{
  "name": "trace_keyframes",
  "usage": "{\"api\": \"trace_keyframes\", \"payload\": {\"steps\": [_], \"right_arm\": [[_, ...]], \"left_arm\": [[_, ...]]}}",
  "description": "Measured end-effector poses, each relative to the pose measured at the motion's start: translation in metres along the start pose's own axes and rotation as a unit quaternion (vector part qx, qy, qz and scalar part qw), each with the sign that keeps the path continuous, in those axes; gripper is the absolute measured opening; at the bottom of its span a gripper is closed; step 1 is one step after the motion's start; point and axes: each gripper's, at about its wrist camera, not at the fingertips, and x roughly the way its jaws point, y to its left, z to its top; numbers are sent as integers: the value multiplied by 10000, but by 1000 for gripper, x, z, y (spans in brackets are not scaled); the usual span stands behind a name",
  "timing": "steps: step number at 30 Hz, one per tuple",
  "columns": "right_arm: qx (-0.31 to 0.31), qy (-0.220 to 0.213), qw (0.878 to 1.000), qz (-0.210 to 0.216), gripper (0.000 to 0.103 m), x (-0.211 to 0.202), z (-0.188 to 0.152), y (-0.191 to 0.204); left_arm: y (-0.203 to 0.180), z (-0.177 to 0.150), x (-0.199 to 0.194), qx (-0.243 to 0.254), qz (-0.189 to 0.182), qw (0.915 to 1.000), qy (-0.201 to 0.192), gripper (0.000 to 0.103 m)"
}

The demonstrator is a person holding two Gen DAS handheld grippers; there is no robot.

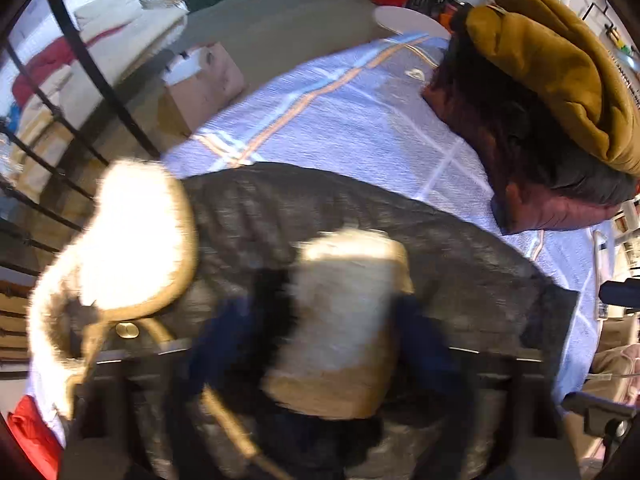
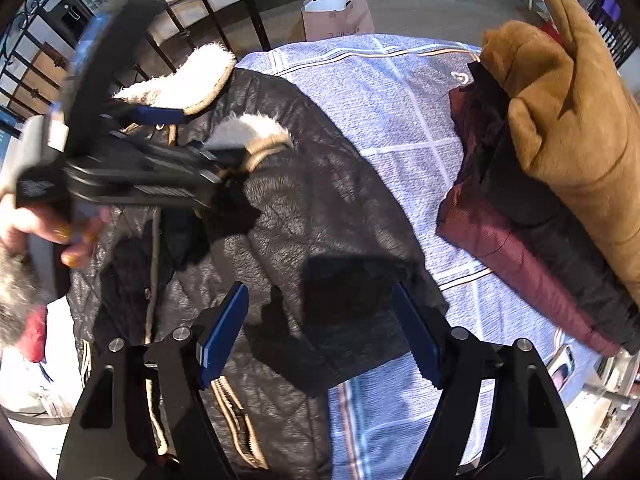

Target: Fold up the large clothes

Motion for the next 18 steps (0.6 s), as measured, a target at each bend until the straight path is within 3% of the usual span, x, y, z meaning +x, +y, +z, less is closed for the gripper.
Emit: {"api": "trace_keyframes", "payload": {"steps": [2, 4, 8, 12, 14, 16, 18], "right_arm": [[-92, -21, 9999, -66, 74, -1, 1, -1], [-151, -23, 9998, -123, 74, -2, 2, -1], [-201, -170, 9996, -107, 74, -14, 5, 3], [-231, -400, 9988, 158, 74, -32, 14, 16], [-304, -475, 9980, 274, 75, -35, 21, 26], [-382, -568, 9974, 208, 77, -31, 29, 34], [-362, -521, 9978, 178, 77, -23, 35, 36]], "left_arm": [[-8, 0, -3, 30, 22, 10000, -53, 21], [-16, -3, -19, 285, 108, 9991, -294, 17], [12, -10, -91, -62, 325, 9916, -1254, 15], [81, -49, -181, -854, 985, 9699, -2056, 15], [117, -86, -219, -1219, 1658, 9527, -2237, 15], [146, -127, -239, -1602, 2106, 9391, -2191, 15], [169, -168, -243, -2063, 2191, 9327, -1989, 15]]}}
